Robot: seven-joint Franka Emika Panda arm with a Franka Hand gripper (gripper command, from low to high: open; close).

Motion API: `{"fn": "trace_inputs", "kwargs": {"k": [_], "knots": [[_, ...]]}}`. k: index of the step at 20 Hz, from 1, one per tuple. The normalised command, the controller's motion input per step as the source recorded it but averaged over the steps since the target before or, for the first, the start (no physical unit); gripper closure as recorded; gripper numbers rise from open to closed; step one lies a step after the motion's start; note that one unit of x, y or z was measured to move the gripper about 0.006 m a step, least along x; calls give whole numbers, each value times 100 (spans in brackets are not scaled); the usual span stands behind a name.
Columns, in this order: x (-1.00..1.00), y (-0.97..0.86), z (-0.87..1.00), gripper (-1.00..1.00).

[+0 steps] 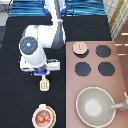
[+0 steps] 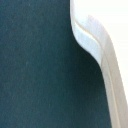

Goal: Take the lid off the pot, put the pot on the plate, and use the tool to push the pot to the front of the table.

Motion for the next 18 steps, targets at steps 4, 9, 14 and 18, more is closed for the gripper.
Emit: {"fn": "trace_inputs", "kwargs": {"k": [4,9,14,18], "knots": [[-94,0,-27,100],[-94,-2,-51,100],[-82,-16,-56,100],[-22,1,-12,100]]}}
